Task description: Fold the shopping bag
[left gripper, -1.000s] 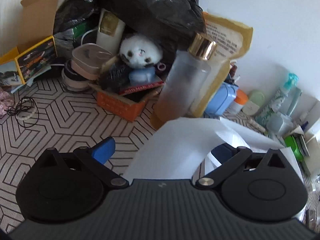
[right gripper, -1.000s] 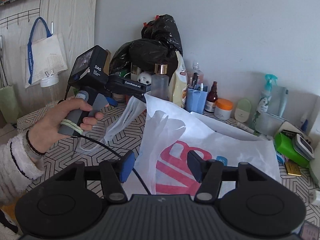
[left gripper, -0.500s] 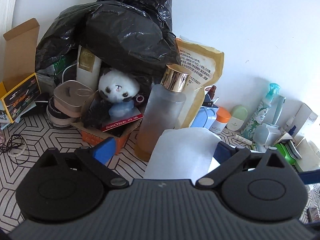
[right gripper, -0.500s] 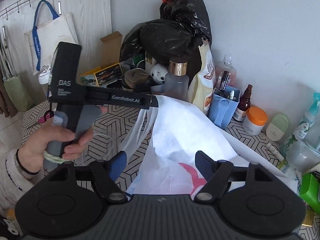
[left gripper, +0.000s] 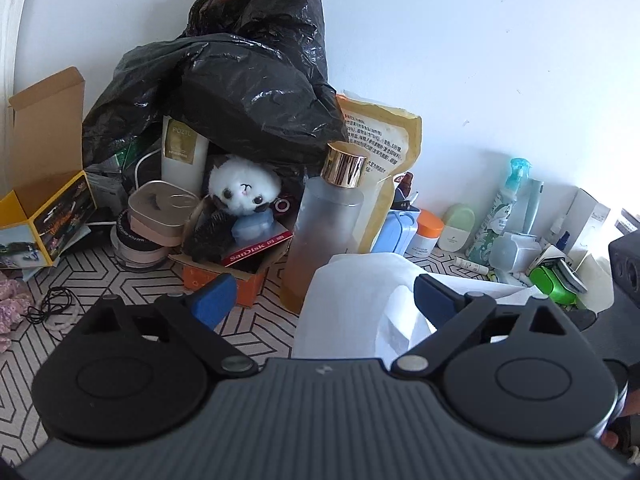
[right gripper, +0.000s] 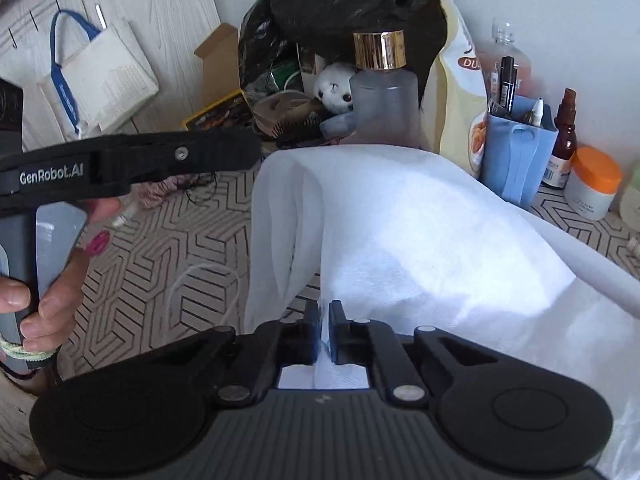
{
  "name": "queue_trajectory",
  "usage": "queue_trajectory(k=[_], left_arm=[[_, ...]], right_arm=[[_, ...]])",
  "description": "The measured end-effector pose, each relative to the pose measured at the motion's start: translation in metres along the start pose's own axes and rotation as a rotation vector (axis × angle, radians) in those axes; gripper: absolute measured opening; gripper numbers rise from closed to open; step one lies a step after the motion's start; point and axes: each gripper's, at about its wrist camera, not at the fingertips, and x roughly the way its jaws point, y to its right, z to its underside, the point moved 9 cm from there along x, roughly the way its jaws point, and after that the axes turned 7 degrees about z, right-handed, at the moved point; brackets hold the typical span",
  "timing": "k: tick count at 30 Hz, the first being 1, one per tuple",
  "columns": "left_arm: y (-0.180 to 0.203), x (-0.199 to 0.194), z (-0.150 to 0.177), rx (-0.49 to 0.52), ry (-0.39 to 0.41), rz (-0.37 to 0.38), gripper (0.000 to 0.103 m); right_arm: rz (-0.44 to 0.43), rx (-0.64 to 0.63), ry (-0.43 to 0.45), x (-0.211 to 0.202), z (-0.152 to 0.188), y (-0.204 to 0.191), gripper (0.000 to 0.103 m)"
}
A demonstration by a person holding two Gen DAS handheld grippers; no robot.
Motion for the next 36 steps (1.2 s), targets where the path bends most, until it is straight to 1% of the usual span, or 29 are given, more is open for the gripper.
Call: queue_trajectory(k=[1, 3, 6, 8, 9, 11, 13, 15, 16, 19, 21, 23, 26, 29, 31, 32, 33, 34, 35, 36], left_arm=[[-0.002, -0.007, 0.002, -0.001, -0.004, 0.000, 0.097], [-0.007, -0.021, 0.010, -0.011, -0.023, 0.007, 0.097], [-0.018, -0.039, 0.030, -0.068, -0.069, 0.054, 0.097], [-0.029, -0.051, 0.044, -0.130, -0.090, 0.081, 0.097], [-0.033, -0.057, 0.048, -0.140, -0.090, 0.081, 0.097], [-0.042, -0.069, 0.054, -0.141, -0.082, 0.079, 0.097], [-0.049, -0.080, 0.051, -0.118, -0.053, 0.074, 0.097], [-0.055, -0.090, 0.043, -0.081, -0.010, 0.084, 0.097], [-0.058, -0.094, 0.040, -0.067, 0.002, 0.093, 0.100], [-0.061, -0.091, 0.034, -0.016, 0.000, 0.128, 0.102], [-0.063, -0.079, 0.033, -0.010, -0.041, 0.186, 0.103], [-0.064, -0.064, 0.034, -0.013, -0.089, 0.240, 0.103], [-0.063, -0.043, 0.037, 0.014, -0.127, 0.266, 0.103], [-0.054, -0.028, 0.044, 0.035, -0.169, 0.328, 0.103], [-0.044, -0.014, 0.052, 0.035, -0.222, 0.369, 0.103], [-0.040, -0.010, 0.055, 0.027, -0.244, 0.383, 0.103], [-0.035, -0.006, 0.056, 0.019, -0.253, 0.399, 0.103], [-0.032, -0.006, 0.056, 0.013, -0.249, 0.414, 0.103], [-0.028, -0.005, 0.056, 0.010, -0.245, 0.422, 0.102], [-0.024, -0.004, 0.056, 0.007, -0.242, 0.427, 0.099]], right_arm=[[-0.042, 0.053, 0.015, -0.004, 0.000, 0.003, 0.003], [-0.157, 0.186, 0.012, -0.011, 0.002, 0.010, 0.003], [-0.270, 0.300, 0.001, -0.023, 0.009, 0.010, 0.003], [-0.334, 0.333, -0.022, -0.029, 0.015, 0.003, 0.003], [-0.370, 0.350, -0.042, -0.033, 0.020, -0.002, 0.003], [-0.438, 0.372, -0.079, -0.041, 0.032, -0.014, 0.003], [-0.452, 0.344, -0.089, -0.051, 0.042, -0.025, 0.003], [-0.416, 0.289, -0.072, -0.062, 0.047, -0.033, 0.003], [-0.392, 0.273, -0.064, -0.066, 0.048, -0.033, 0.003], [-0.332, 0.247, -0.039, -0.075, 0.048, -0.029, 0.003], [-0.295, 0.247, -0.019, -0.078, 0.047, -0.022, 0.003], [-0.240, 0.251, 0.012, -0.079, 0.045, -0.011, 0.003], [-0.167, 0.263, 0.045, -0.081, 0.044, 0.007, 0.003], [-0.140, 0.259, 0.042, -0.075, 0.046, 0.016, 0.003], [-0.121, 0.262, 0.041, -0.070, 0.047, 0.021, 0.004], [-0.097, 0.261, 0.042, -0.067, 0.048, 0.025, 0.004], [-0.057, 0.247, 0.046, -0.064, 0.049, 0.029, 0.004], [0.002, 0.218, 0.054, -0.061, 0.050, 0.032, 0.005], [0.055, 0.190, 0.060, -0.058, 0.051, 0.035, 0.009], [0.098, 0.168, 0.064, -0.056, 0.052, 0.036, 0.011]])
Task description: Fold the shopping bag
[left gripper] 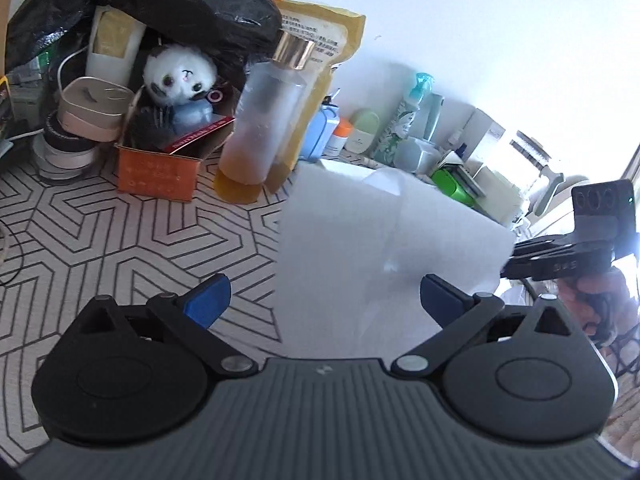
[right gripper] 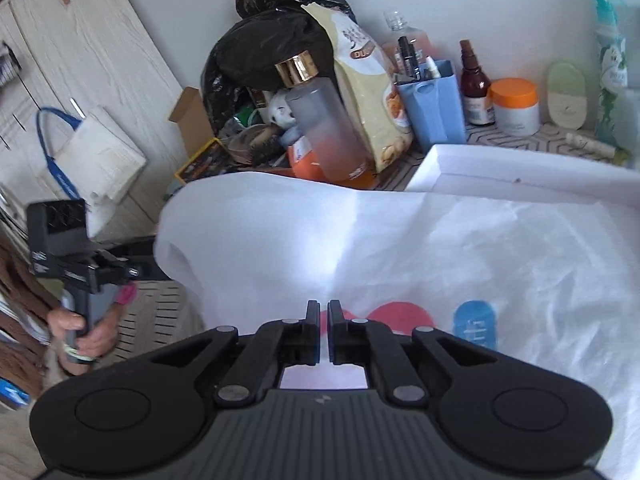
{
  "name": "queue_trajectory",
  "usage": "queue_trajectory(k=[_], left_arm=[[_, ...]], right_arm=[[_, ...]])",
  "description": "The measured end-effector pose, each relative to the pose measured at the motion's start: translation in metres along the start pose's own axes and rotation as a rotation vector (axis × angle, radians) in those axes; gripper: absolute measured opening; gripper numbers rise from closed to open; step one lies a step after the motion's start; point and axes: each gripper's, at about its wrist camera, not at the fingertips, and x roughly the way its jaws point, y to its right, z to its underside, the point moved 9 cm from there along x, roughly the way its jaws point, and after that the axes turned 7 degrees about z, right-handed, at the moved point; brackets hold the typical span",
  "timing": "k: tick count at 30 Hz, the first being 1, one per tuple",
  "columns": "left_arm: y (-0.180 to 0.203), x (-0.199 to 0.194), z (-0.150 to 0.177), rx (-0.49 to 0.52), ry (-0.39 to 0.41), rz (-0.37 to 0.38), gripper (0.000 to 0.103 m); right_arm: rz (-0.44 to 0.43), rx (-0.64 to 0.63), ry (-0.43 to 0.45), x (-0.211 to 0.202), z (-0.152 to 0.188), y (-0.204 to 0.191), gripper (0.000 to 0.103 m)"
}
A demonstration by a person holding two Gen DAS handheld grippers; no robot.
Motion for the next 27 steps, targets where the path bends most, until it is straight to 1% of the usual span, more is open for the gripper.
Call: queue_trajectory(k=[1, 2, 3, 4, 5, 6, 7, 8, 9, 10, 11, 12, 13, 14, 15, 17, 19, 20, 21, 22, 23, 25, 27], left_arm=[[0.001, 0.002, -0.001, -0.007, -0.001, -0.003, 0.089], [0.003, 0.004, -0.001, -0.016, -0.008, -0.004, 0.081], [0.003, 0.006, -0.002, -0.028, -0.025, -0.006, 0.069], [0.003, 0.008, -0.002, -0.042, -0.045, -0.010, 0.065], [0.002, 0.011, -0.003, -0.068, -0.065, -0.015, 0.064], [0.001, 0.013, -0.004, -0.094, -0.083, -0.013, 0.061], [0.000, 0.015, -0.005, -0.112, -0.096, -0.012, 0.057], [-0.001, 0.015, -0.006, -0.125, -0.104, -0.014, 0.057], [0.000, 0.014, -0.007, -0.131, -0.104, -0.016, 0.057], [0.001, 0.012, -0.008, -0.134, -0.100, -0.018, 0.057], [0.002, 0.010, -0.010, -0.136, -0.097, -0.019, 0.057], [0.004, 0.008, -0.009, -0.146, -0.096, -0.004, 0.057], [0.007, 0.004, -0.009, -0.159, -0.096, 0.017, 0.057], [0.009, 0.001, -0.008, -0.171, -0.096, 0.038, 0.057], [0.012, -0.002, -0.008, -0.188, -0.095, 0.065, 0.057], [0.016, -0.008, -0.010, -0.219, -0.089, 0.114, 0.057], [0.021, -0.011, -0.014, -0.220, -0.071, 0.129, 0.057], [0.024, -0.011, -0.017, -0.211, -0.066, 0.131, 0.057], [0.027, -0.009, -0.019, -0.207, -0.067, 0.137, 0.057], [0.030, -0.007, -0.020, -0.207, -0.071, 0.145, 0.057], [0.032, -0.003, -0.021, -0.208, -0.078, 0.155, 0.057], [0.036, 0.007, -0.022, -0.214, -0.098, 0.181, 0.057], [0.041, 0.017, -0.022, -0.217, -0.122, 0.214, 0.057]], right_arm=[[0.043, -0.019, 0.010, 0.002, 0.001, 0.002, 0.014], [0.079, -0.033, 0.042, -0.002, 0.002, 0.003, 0.015], [0.094, -0.041, 0.095, -0.011, 0.000, 0.001, 0.015], [0.109, -0.048, 0.149, -0.021, -0.001, -0.001, 0.015], [0.098, -0.056, 0.207, -0.034, -0.003, -0.006, 0.017], [0.056, -0.065, 0.272, -0.051, -0.005, -0.015, 0.020], [0.003, -0.081, 0.323, -0.066, -0.006, -0.026, 0.027], [-0.068, -0.109, 0.341, -0.077, -0.004, -0.039, 0.036], [-0.144, -0.136, 0.336, -0.085, -0.001, -0.052, 0.039], [-0.245, -0.164, 0.307, -0.091, 0.004, -0.067, 0.039], [-0.374, -0.192, 0.249, -0.094, 0.012, -0.085, 0.039], [-0.449, -0.207, 0.199, -0.093, 0.018, -0.098, 0.039], [-0.460, -0.208, 0.161, -0.087, 0.022, -0.106, 0.039], [-0.455, -0.215, 0.134, -0.080, 0.025, -0.113, 0.039], [-0.431, -0.230, 0.120, -0.072, 0.028, -0.117, 0.039], [-0.342, -0.264, 0.117, -0.050, 0.031, -0.120, 0.041], [-0.276, -0.271, 0.107, -0.032, 0.035, -0.117, 0.043], [-0.245, -0.269, 0.102, -0.022, 0.037, -0.117, 0.047], [-0.232, -0.274, 0.093, -0.015, 0.042, -0.119, 0.050], [-0.227, -0.281, 0.082, -0.009, 0.046, -0.122, 0.056], [-0.218, -0.278, 0.079, -0.004, 0.048, -0.123, 0.060], [-0.196, -0.264, 0.088, 0.002, 0.050, -0.124, 0.061], [-0.175, -0.219, 0.104, 0.006, 0.046, -0.119, 0.065]])
